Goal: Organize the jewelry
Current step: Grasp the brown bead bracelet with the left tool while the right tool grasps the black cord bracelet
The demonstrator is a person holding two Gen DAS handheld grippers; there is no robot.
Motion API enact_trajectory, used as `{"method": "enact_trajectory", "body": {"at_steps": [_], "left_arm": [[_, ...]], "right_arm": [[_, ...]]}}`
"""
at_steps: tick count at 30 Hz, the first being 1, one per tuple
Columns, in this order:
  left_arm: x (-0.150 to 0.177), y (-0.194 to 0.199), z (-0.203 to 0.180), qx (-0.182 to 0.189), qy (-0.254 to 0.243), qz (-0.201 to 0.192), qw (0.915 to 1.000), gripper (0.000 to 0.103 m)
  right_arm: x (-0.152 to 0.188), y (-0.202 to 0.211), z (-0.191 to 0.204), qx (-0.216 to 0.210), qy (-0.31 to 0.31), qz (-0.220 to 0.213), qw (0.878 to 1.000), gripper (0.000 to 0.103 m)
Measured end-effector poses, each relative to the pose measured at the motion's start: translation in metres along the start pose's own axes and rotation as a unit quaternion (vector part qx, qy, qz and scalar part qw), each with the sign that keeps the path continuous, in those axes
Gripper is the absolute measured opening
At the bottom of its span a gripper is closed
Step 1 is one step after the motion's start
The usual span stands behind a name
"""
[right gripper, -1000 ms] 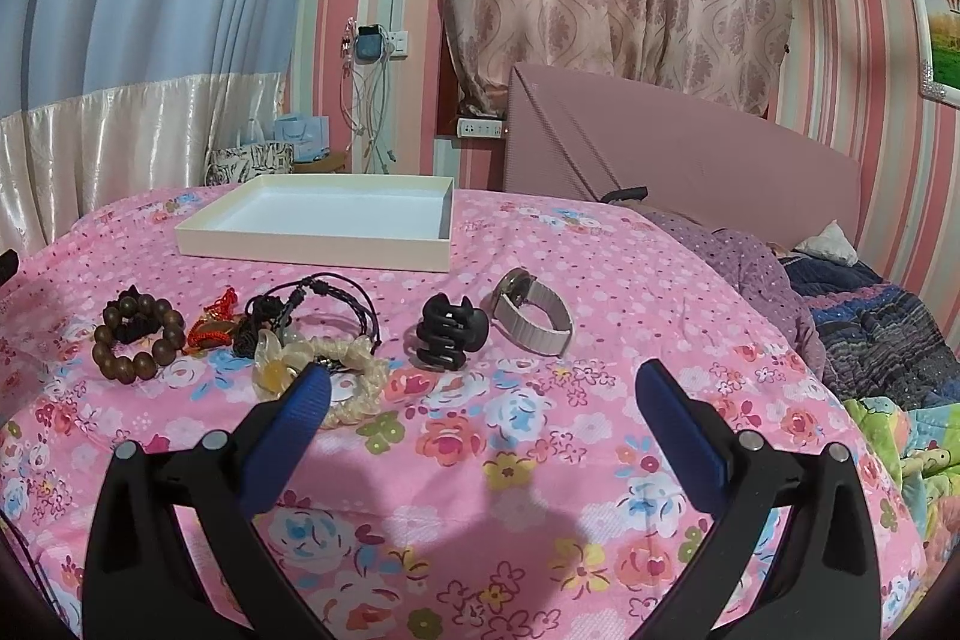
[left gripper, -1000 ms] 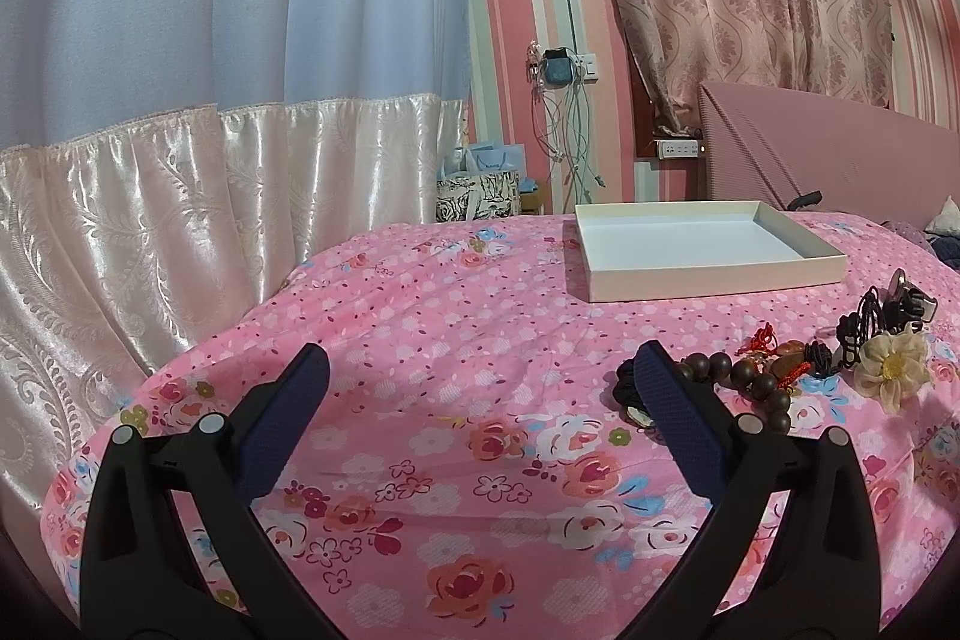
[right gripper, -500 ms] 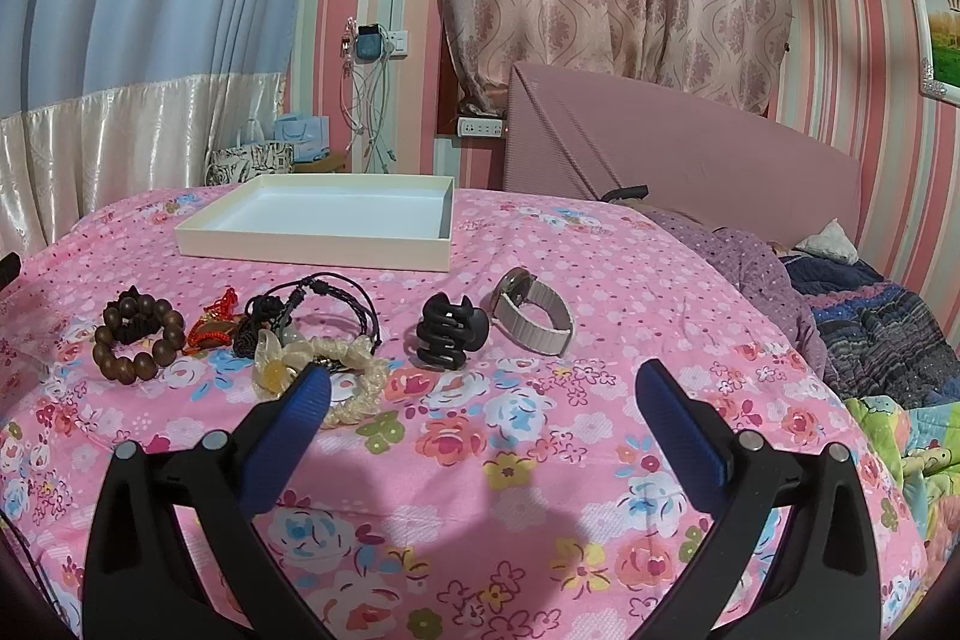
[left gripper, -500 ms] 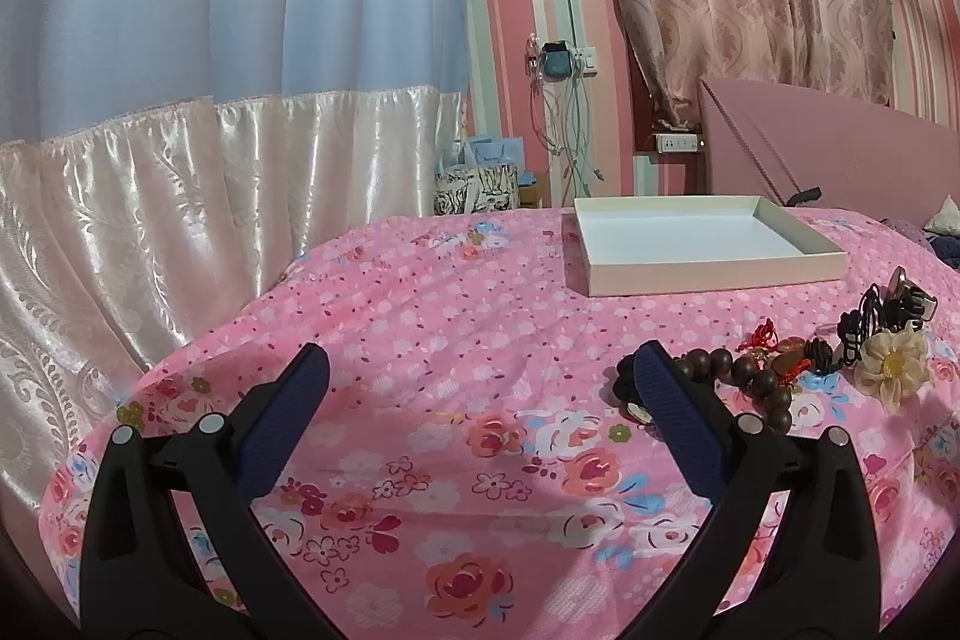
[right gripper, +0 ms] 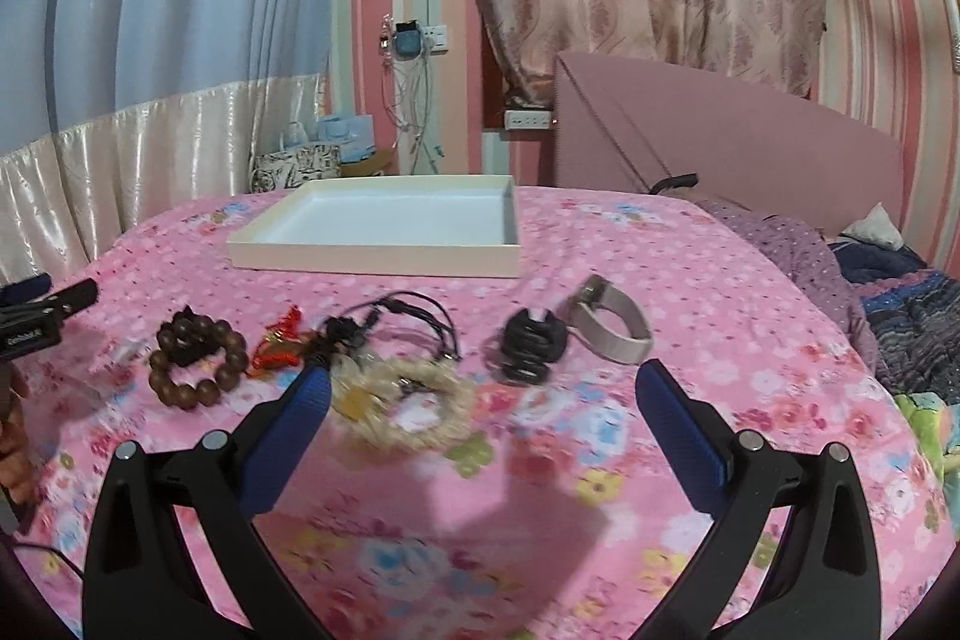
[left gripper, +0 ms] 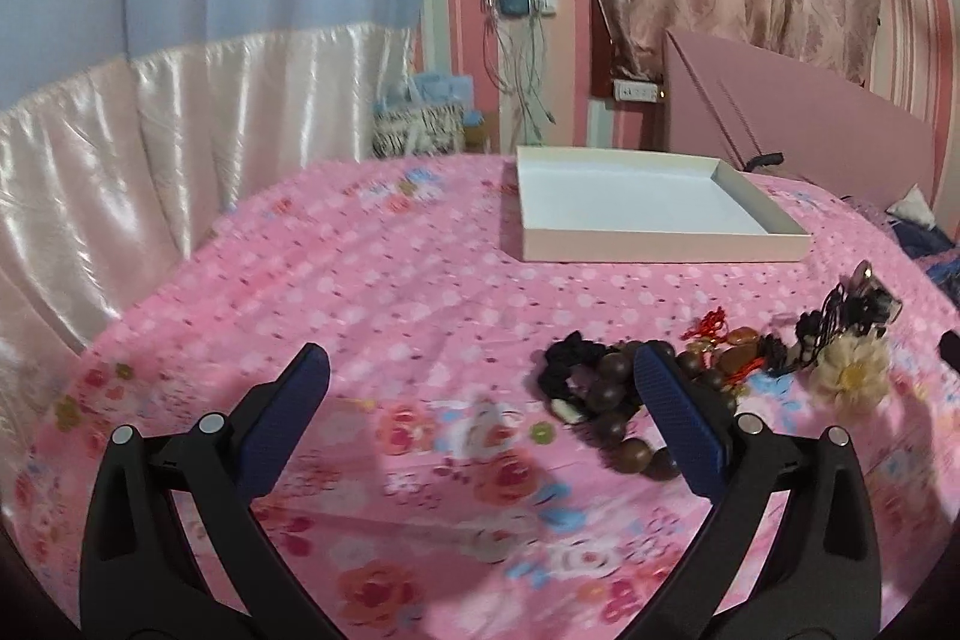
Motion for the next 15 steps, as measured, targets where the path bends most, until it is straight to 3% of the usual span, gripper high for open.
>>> {"method": "enact_trajectory", "body": {"at_steps": [3,10,15], "left_arm": [[-0.003,-0.016,-0.004,0.02,0.011,0.021,0.9995,0.1],[-0.006,-0.047,-0.023,0.042,-0.026,0.06,0.997,0.1],[-0.005,-0.054,-0.045,0.064,-0.056,0.061,0.9945,0.096]], "right_arm": [[-0.006,-0.006,0.014,-0.016,0.0,0.009,1.0,0.101],[-0.02,-0.026,0.035,-0.041,0.0,0.025,0.999,0.101],[-0.023,-0.038,0.036,-0.042,-0.009,0.038,0.998,0.101]]}}
Point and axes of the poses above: each gripper's, at about its wrist camera, not at the fingertips, and y roughly against the way its jaws point, z to its left, x to its underside, the point moved 9 cm from there along -y, roughly the way its jaws point, and after that the axes turned 12 degrees about x, right-handed, at the moved point
